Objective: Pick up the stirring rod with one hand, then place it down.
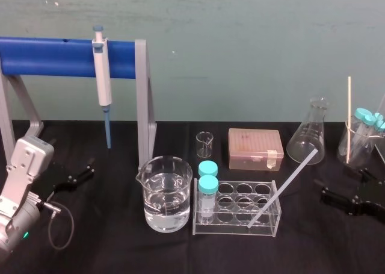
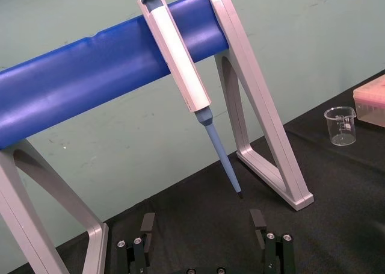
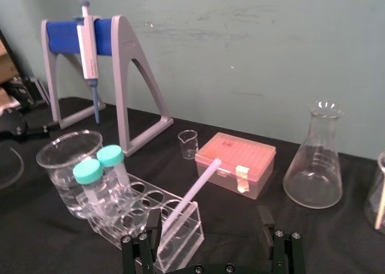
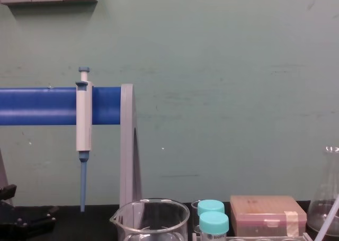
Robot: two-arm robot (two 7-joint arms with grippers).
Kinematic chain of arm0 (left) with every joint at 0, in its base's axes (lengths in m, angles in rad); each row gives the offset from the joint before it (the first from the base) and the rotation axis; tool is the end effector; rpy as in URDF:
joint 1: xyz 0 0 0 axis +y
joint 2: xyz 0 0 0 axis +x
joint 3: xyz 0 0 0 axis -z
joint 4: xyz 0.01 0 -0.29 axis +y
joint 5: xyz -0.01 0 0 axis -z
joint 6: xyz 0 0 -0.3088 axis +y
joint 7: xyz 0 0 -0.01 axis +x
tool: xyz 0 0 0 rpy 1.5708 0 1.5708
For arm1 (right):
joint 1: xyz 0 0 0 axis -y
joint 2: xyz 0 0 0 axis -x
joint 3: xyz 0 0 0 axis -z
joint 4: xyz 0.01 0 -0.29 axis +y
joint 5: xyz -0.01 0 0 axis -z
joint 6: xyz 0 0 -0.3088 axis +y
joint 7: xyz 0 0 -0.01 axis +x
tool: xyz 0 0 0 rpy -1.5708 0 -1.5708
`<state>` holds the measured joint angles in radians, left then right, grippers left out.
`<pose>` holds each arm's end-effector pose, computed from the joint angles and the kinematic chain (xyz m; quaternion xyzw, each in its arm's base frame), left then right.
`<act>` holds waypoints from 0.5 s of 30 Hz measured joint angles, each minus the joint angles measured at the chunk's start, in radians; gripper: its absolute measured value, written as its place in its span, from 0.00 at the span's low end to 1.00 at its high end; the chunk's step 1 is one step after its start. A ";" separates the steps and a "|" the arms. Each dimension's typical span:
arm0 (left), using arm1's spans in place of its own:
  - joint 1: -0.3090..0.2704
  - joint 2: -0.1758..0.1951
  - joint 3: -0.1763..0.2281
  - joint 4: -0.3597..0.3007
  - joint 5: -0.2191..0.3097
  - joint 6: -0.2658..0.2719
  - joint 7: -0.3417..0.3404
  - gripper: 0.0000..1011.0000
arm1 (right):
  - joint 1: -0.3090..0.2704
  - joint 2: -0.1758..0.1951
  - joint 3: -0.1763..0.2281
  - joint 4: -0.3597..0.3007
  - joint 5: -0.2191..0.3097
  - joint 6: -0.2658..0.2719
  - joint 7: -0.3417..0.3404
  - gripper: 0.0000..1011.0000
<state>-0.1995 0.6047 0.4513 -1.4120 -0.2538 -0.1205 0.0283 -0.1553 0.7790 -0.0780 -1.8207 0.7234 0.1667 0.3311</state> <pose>0.3581 0.0827 -0.3023 0.1415 -0.1325 0.5800 0.7912 0.2893 -0.1374 -0.2239 -0.0743 0.0639 -0.4823 0.8705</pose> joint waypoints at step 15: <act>0.000 0.000 0.000 0.000 0.000 0.000 0.000 0.99 | 0.109 -0.072 -0.055 0.084 0.138 0.094 -0.008 0.99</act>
<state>-0.1995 0.6047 0.4513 -1.4120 -0.2539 -0.1205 0.0283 -0.0467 0.7072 -0.1329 -1.7366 0.8617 0.2605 0.3232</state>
